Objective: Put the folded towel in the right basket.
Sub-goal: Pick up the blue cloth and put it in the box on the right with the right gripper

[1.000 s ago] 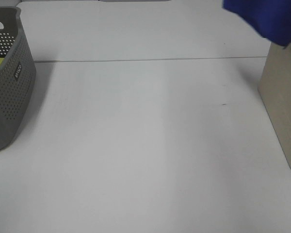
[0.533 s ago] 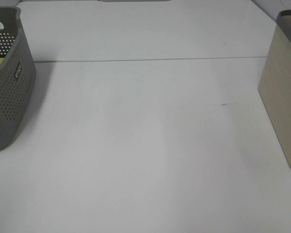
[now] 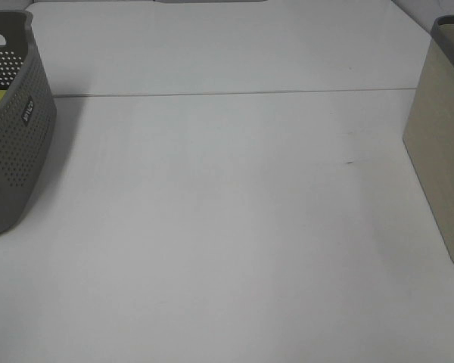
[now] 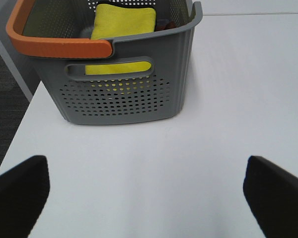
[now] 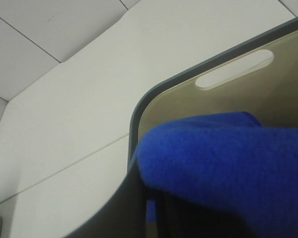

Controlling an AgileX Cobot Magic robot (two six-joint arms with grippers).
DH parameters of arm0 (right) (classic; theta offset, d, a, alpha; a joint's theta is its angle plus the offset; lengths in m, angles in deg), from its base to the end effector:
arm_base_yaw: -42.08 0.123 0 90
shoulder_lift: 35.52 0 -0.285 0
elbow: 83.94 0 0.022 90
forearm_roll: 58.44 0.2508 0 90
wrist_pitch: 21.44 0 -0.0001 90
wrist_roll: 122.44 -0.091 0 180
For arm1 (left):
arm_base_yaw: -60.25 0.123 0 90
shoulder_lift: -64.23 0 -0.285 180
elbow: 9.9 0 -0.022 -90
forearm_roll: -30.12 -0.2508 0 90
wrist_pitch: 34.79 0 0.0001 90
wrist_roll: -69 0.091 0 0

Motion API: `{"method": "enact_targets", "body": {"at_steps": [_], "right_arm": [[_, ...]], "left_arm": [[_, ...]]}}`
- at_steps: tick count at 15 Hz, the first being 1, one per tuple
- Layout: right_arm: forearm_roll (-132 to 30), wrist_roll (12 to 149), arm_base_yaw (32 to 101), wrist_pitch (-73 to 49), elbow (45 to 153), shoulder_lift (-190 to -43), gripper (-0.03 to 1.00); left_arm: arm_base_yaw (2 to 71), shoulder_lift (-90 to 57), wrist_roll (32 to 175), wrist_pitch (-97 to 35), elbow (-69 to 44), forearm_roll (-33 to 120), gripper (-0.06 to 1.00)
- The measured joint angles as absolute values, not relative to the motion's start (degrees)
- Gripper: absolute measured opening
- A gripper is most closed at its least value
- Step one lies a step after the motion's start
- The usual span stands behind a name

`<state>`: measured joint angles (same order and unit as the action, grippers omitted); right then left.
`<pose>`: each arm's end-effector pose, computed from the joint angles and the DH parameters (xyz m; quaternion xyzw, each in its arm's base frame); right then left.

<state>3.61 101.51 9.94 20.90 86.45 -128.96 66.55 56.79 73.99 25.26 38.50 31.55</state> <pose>0.3043 -0.1272 0.3291 0.1749 0.8406 0.1932 0.4748 -0.0054 -0.0026 0.2791 -0.0092 0.8474 0.0398 0.5293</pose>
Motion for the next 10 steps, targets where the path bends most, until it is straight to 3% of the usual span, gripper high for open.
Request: {"method": "enact_targets", "body": {"at_steps": [10], "right_arm": [[2.3, 94.23, 9.94, 22.97, 75.62, -130.97, 0.04]], "left_arm": [[66.55, 56.79, 73.99, 25.26, 38.5, 31.55, 0.99]]}}
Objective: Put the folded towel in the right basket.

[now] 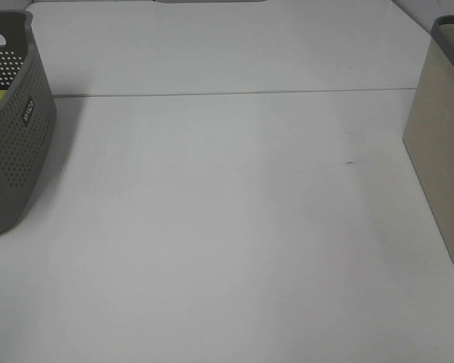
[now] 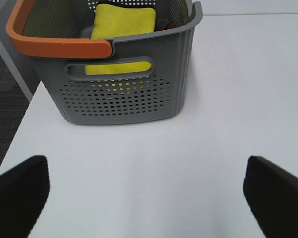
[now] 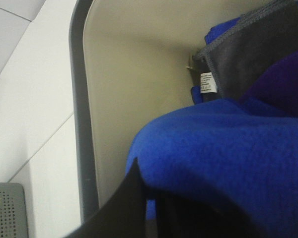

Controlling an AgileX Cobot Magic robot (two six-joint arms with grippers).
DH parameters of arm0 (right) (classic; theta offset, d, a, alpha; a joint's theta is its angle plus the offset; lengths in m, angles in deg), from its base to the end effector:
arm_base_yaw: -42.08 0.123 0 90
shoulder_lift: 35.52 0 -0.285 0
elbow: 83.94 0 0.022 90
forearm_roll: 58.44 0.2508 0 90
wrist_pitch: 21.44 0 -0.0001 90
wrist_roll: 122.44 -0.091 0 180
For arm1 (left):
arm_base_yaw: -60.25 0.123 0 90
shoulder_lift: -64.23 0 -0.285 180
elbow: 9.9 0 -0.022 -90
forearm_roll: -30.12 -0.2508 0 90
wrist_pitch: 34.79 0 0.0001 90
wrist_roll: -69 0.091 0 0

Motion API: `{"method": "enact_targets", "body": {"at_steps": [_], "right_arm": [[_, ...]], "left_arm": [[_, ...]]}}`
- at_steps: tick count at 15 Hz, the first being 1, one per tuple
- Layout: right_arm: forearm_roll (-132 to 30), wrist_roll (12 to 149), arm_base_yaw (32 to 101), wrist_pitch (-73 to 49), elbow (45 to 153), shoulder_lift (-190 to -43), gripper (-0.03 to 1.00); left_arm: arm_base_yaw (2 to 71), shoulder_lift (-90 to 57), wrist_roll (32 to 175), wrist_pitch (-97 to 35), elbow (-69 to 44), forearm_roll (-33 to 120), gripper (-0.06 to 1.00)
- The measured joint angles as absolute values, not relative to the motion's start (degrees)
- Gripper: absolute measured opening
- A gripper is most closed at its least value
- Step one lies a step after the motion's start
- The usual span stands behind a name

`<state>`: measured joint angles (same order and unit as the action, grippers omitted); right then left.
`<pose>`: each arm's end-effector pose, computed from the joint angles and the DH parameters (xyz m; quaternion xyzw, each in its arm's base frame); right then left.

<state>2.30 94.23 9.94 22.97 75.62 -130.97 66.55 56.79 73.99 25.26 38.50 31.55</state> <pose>0.2896 -0.1163 0.2606 0.2615 0.8611 0.2552 0.3536 -0.0054 -0.0026 0.2791 -0.0092 0.8474 0.0398 0.5293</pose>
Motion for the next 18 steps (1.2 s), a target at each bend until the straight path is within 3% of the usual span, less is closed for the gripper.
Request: {"method": "enact_targets", "body": {"at_steps": [2, 3, 7, 10, 16, 18], "right_arm": [[2.35, 92.69, 9.94, 24.4, 75.51, -130.97, 0.11], [2.35, 92.23, 9.94, 24.8, 75.51, -130.97, 0.21], [1.67, 91.31, 9.94, 24.8, 75.51, -130.97, 0.75], [0.92, 91.2, 9.94, 27.95, 75.51, -130.97, 0.82], [0.86, 91.48, 9.94, 34.77, 75.51, -123.12, 0.8], [1.09, 94.81, 12.75, 34.14, 75.51, -116.7, 0.8]], "left_arm": [[66.55, 56.79, 73.99, 25.26, 38.5, 31.55, 0.99], [66.55, 56.79, 73.99, 25.26, 38.5, 31.55, 0.99], [66.55, 56.79, 73.99, 25.26, 38.5, 31.55, 0.99], [66.55, 56.79, 73.99, 25.26, 38.5, 31.55, 0.99], [66.55, 56.79, 73.99, 25.26, 38.5, 31.55, 0.99], [66.55, 56.79, 73.99, 25.26, 38.5, 31.55, 0.99]]}}
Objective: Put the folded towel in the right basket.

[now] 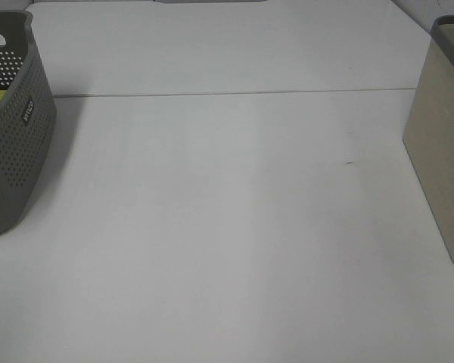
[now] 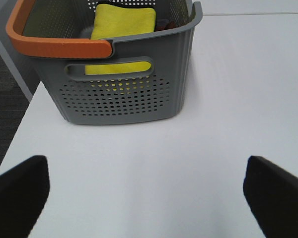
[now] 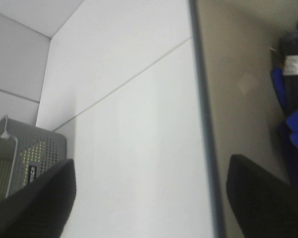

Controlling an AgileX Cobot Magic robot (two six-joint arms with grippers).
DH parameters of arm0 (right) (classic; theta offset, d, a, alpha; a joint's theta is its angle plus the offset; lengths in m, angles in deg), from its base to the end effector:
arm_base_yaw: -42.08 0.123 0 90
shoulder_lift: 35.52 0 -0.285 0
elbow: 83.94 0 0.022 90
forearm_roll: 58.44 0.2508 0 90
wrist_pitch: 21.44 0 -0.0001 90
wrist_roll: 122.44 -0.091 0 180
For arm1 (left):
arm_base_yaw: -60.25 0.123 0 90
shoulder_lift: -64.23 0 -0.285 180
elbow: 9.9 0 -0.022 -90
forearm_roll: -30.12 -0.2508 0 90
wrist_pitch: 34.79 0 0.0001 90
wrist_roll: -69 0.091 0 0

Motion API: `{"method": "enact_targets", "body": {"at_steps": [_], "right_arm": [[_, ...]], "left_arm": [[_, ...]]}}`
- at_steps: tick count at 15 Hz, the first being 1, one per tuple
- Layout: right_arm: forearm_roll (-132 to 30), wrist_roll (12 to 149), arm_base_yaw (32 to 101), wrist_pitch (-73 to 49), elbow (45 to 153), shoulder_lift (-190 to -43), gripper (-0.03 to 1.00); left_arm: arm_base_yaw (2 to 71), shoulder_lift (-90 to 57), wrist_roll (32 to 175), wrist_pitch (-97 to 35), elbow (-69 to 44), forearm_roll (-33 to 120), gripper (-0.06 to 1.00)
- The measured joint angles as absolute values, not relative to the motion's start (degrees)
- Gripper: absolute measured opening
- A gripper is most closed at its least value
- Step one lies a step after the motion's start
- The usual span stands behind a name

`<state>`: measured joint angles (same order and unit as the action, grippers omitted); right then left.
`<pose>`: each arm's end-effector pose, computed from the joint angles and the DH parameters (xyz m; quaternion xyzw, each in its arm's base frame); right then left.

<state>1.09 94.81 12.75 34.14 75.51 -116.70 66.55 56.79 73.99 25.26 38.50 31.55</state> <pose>0.2487 -0.0655 0.3274 0.1353 0.8625 0.2880 0.3934 -0.0054 -0.0026 0.2791 -0.0092 0.8474 0.0398 0.5293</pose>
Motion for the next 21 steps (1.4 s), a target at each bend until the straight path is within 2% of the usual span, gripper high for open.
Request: {"method": "enact_targets", "body": {"at_steps": [1, 4, 5, 6, 11, 15, 21], "right_arm": [[1.32, 98.24, 16.7, 33.74, 75.51, -113.84, 0.8], [-2.97, 104.2, 35.38, 33.97, 75.51, -105.87, 0.8], [-6.18, 103.74, 40.54, 34.25, 75.51, -103.07, 0.79], [-13.75, 97.21, 46.78, 35.8, 75.51, -96.13, 0.76], [-36.55, 75.96, 47.41, 41.36, 75.51, -76.6, 0.75], [-48.18, 66.73, 47.41, 47.72, 74.31, -65.48, 0.75], [-58.95, 54.93, 47.41, 48.18, 59.58, -46.34, 0.75]], "left_arm": [[66.55, 56.79, 73.99, 25.26, 38.5, 31.55, 0.99], [66.55, 56.79, 73.99, 25.26, 38.5, 31.55, 0.99], [66.55, 56.79, 73.99, 25.26, 38.5, 31.55, 0.99], [66.55, 56.79, 73.99, 25.26, 38.5, 31.55, 0.99], [66.55, 56.79, 73.99, 25.26, 38.5, 31.55, 0.99], [66.55, 56.79, 73.99, 25.26, 38.5, 31.55, 0.99], [66.55, 56.79, 73.99, 25.26, 38.5, 31.55, 0.99]]}}
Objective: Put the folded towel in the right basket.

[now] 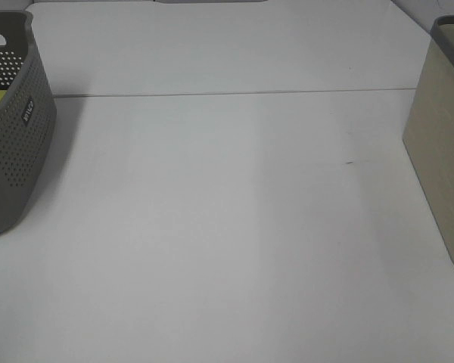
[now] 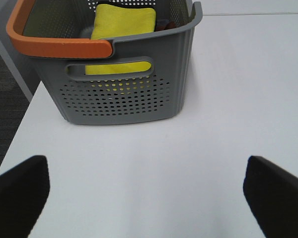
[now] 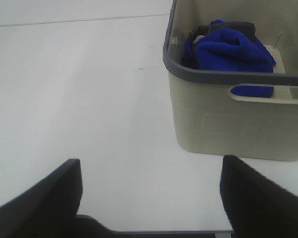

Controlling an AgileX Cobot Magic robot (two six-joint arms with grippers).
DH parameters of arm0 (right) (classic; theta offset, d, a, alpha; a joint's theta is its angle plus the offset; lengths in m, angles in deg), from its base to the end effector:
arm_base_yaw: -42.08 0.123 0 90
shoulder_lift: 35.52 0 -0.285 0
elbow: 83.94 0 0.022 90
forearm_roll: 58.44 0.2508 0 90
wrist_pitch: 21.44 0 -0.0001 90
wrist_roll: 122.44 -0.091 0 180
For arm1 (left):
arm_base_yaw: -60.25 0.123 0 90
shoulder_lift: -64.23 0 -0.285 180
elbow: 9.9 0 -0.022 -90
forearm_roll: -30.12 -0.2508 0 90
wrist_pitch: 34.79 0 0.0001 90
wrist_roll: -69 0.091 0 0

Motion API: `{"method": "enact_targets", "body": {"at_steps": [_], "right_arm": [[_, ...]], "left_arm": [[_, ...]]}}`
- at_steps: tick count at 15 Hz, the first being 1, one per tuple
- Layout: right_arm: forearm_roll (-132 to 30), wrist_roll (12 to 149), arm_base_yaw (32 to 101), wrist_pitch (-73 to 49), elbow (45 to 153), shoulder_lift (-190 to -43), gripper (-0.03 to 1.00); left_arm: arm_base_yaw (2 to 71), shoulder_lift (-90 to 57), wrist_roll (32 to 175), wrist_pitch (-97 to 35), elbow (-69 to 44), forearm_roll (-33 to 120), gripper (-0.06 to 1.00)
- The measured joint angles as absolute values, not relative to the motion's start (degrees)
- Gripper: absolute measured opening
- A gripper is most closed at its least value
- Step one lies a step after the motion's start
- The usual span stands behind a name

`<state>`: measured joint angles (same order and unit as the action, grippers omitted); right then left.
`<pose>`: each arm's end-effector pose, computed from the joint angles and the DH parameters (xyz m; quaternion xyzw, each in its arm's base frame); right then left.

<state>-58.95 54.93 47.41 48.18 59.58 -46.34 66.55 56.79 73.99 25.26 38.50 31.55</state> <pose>-0.0292 -0.0035 0.3215 -0.0192 0.8521 0.0320 0.5221 -0.0054 -0.0026 0.2791 -0.0092 0.8474 0.0398 0.5293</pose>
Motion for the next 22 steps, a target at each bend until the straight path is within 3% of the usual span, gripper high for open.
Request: {"method": "enact_targets", "body": {"at_steps": [5, 7, 22], "right_arm": [[-59.7, 53.9, 47.41, 48.41, 47.84, -43.08, 0.75], [-59.81, 53.9, 47.41, 42.73, 46.29, -43.08, 0.75], [-59.81, 53.9, 47.41, 41.76, 45.14, -43.08, 0.75]], "left_arm": [[66.55, 56.79, 73.99, 25.26, 38.5, 31.55, 0.99], [66.55, 56.79, 73.99, 25.26, 38.5, 31.55, 0.99], [66.55, 56.79, 73.99, 25.26, 38.5, 31.55, 0.99]]}}
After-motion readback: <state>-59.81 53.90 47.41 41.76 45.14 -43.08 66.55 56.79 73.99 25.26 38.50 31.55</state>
